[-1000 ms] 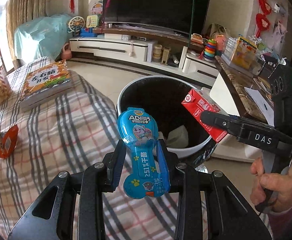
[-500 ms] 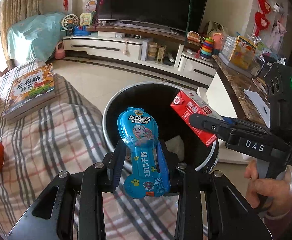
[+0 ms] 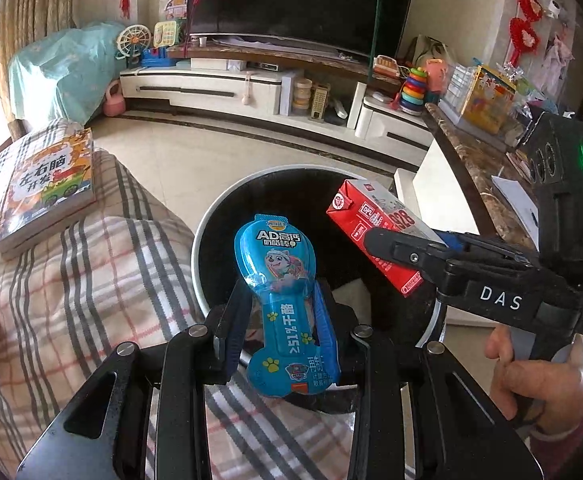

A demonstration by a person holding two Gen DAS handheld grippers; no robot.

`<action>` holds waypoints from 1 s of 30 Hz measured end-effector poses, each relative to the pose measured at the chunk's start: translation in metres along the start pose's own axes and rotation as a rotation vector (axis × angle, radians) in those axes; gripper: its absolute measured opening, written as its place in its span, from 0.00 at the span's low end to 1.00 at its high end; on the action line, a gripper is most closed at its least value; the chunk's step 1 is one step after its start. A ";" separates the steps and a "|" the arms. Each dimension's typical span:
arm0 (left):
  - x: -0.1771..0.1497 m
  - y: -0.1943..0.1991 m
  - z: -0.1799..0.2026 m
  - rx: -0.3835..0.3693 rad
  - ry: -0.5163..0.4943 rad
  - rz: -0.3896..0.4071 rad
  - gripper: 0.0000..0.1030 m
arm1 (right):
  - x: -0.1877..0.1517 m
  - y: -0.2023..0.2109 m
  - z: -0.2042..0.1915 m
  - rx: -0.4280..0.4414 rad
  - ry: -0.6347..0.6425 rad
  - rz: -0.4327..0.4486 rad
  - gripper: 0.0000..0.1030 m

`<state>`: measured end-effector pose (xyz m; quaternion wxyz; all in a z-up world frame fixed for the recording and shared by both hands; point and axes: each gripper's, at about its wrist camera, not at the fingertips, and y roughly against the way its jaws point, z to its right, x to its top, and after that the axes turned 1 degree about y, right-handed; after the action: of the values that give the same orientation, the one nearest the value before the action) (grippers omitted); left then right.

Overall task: Collect trash
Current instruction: 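Carry candy pack and milk carton over the bin and release both, then move both open tools back toward the blue snack bag on the bed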

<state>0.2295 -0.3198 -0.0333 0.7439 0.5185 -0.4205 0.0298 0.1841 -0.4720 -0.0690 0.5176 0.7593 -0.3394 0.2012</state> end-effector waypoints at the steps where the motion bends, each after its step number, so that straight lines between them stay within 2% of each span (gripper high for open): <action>1: 0.002 -0.002 0.001 0.001 -0.001 -0.002 0.30 | 0.000 -0.001 0.001 0.000 -0.003 -0.001 0.47; 8: 0.005 -0.007 0.000 -0.002 0.013 -0.005 0.33 | 0.004 -0.001 0.005 -0.005 -0.016 -0.002 0.49; 9: 0.005 -0.007 -0.001 -0.003 0.018 -0.007 0.37 | 0.005 0.000 0.006 0.002 -0.025 0.000 0.50; 11: 0.004 -0.005 -0.003 -0.002 0.026 0.002 0.57 | 0.005 0.005 0.007 0.004 -0.038 0.007 0.50; 12: 0.003 -0.002 -0.004 0.002 0.027 0.013 0.59 | 0.005 0.007 0.007 0.000 -0.039 0.014 0.51; 14: 0.000 0.003 -0.006 0.006 0.035 0.023 0.63 | 0.004 0.012 0.006 0.004 -0.044 0.028 0.61; 16: -0.005 0.008 -0.010 0.001 0.049 0.026 0.64 | 0.002 0.019 0.005 0.004 -0.047 0.049 0.73; 19: -0.018 0.018 -0.018 0.009 0.072 0.035 0.67 | -0.003 0.027 0.001 0.012 -0.059 0.068 0.78; 24: -0.048 0.039 -0.041 0.030 0.141 0.045 0.69 | -0.012 0.036 -0.010 0.053 -0.084 0.074 0.80; 30: -0.087 0.070 -0.078 0.073 0.250 0.068 0.70 | -0.027 0.038 -0.048 0.089 -0.029 0.076 0.84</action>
<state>0.1862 -0.1913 -0.0462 0.7696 0.5232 -0.3406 0.1345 0.1399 -0.4286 -0.0437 0.4704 0.7710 -0.3659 0.2245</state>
